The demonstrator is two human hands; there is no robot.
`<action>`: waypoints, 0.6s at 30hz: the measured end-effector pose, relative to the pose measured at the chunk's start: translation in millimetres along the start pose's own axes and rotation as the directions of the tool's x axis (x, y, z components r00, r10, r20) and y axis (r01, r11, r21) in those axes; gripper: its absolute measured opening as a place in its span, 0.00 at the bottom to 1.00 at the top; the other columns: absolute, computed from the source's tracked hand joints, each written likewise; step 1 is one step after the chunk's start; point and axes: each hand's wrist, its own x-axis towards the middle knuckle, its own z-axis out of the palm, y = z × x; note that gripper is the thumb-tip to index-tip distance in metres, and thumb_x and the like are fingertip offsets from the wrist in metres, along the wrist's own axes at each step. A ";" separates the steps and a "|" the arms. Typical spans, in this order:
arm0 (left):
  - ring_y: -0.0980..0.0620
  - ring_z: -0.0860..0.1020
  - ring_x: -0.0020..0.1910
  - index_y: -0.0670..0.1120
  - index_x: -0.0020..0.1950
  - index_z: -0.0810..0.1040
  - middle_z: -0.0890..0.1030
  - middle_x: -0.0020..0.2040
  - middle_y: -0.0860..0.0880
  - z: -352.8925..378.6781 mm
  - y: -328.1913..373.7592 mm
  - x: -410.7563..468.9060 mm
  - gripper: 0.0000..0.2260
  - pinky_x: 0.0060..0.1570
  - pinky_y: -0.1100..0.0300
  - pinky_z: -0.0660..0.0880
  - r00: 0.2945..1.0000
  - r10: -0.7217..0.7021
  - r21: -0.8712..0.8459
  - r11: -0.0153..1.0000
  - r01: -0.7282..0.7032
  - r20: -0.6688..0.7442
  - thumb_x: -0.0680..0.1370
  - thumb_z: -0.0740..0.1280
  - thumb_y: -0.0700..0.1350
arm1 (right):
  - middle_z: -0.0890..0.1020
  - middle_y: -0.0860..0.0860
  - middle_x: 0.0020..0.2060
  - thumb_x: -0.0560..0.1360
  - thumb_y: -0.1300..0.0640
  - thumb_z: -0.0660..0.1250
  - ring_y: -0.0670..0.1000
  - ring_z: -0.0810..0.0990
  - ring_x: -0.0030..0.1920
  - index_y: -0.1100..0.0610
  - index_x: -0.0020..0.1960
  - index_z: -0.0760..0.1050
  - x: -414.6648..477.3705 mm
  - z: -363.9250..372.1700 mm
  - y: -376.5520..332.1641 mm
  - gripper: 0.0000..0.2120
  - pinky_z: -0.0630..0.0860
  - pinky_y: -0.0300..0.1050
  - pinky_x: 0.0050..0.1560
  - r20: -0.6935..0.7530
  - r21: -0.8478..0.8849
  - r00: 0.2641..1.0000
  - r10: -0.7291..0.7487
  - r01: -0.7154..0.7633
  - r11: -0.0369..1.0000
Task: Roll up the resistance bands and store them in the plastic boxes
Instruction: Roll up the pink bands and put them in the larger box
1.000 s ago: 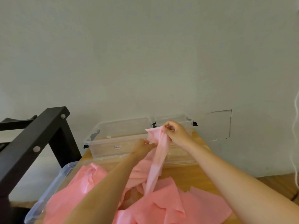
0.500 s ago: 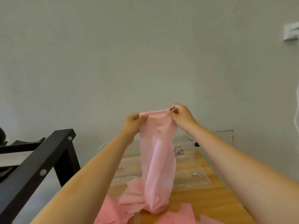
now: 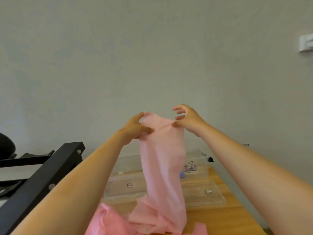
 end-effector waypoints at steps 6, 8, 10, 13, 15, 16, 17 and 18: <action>0.47 0.71 0.34 0.45 0.35 0.65 0.69 0.34 0.46 -7.5 -7.0 0.0 0.20 0.37 0.53 0.73 0.971 0.007 -0.017 1.000 -0.011 -0.239 0.63 0.79 0.44 | 0.77 0.54 0.54 0.69 0.66 0.72 0.53 0.78 0.55 0.56 0.54 0.76 4.1 9.6 -4.0 0.15 0.71 0.39 0.50 -0.159 -0.111 0.979 -0.126 0.109 0.988; 0.47 0.71 0.35 0.41 0.40 0.70 0.69 0.37 0.46 0.9 -28.4 -5.1 0.18 0.35 0.55 0.73 0.964 -0.076 0.047 0.995 0.091 -0.256 0.65 0.79 0.44 | 0.77 0.54 0.57 0.70 0.65 0.72 0.53 0.76 0.59 0.55 0.53 0.77 -4.4 20.4 12.5 0.14 0.70 0.40 0.52 -0.064 -0.182 0.995 -0.081 0.068 0.981; 0.42 0.76 0.52 0.36 0.64 0.66 0.71 0.54 0.41 10.9 -60.0 -13.5 0.32 0.48 0.52 0.77 0.951 -0.223 0.089 0.965 0.246 -0.215 0.67 0.78 0.44 | 0.74 0.54 0.63 0.71 0.63 0.72 0.53 0.73 0.65 0.54 0.58 0.75 -20.1 34.3 36.6 0.17 0.68 0.41 0.56 0.111 -0.270 0.993 0.049 -0.018 0.963; 0.38 0.72 0.64 0.40 0.74 0.53 0.68 0.68 0.38 27.7 -109.0 -40.2 0.40 0.59 0.50 0.73 0.935 -0.342 0.440 0.827 0.349 -0.097 0.72 0.75 0.44 | 0.68 0.52 0.70 0.72 0.56 0.74 0.53 0.70 0.68 0.52 0.68 0.69 -55.5 63.0 78.4 0.27 0.68 0.41 0.58 0.368 -0.530 0.884 0.287 -0.055 0.846; 0.42 0.71 0.66 0.42 0.73 0.59 0.69 0.69 0.41 38.8 -139.2 -61.5 0.35 0.60 0.55 0.71 0.918 -0.395 0.641 0.701 0.314 -0.018 0.73 0.74 0.47 | 0.69 0.50 0.70 0.72 0.53 0.74 0.53 0.70 0.68 0.51 0.69 0.69 -83.6 82.9 107.7 0.28 0.69 0.43 0.63 0.474 -0.626 0.789 0.392 -0.011 0.780; 0.45 0.72 0.64 0.44 0.69 0.66 0.72 0.66 0.44 43.5 -151.4 -72.1 0.29 0.58 0.58 0.70 0.915 -0.402 0.695 0.668 0.265 0.037 0.73 0.74 0.47 | 0.70 0.49 0.69 0.72 0.54 0.74 0.53 0.71 0.67 0.51 0.68 0.71 -96.9 91.0 120.5 0.26 0.70 0.44 0.63 0.512 -0.631 0.749 0.420 -0.004 0.776; 0.50 0.75 0.58 0.47 0.63 0.73 0.76 0.60 0.48 48.6 -163.4 -79.7 0.21 0.52 0.63 0.72 0.905 -0.415 0.691 0.683 0.237 0.099 0.72 0.74 0.47 | 0.72 0.49 0.67 0.72 0.55 0.73 0.52 0.73 0.64 0.52 0.65 0.74 -109.0 97.0 130.9 0.22 0.71 0.43 0.60 0.540 -0.622 0.714 0.447 -0.020 0.783; 0.56 0.78 0.49 0.49 0.54 0.77 0.79 0.51 0.53 52.8 -173.6 -86.5 0.13 0.44 0.68 0.72 0.891 -0.421 0.665 0.716 0.212 0.170 0.71 0.75 0.45 | 0.74 0.50 0.64 0.72 0.56 0.73 0.52 0.77 0.60 0.52 0.62 0.77 -119.7 101.3 139.1 0.18 0.74 0.43 0.55 0.560 -0.603 0.682 0.470 -0.054 0.796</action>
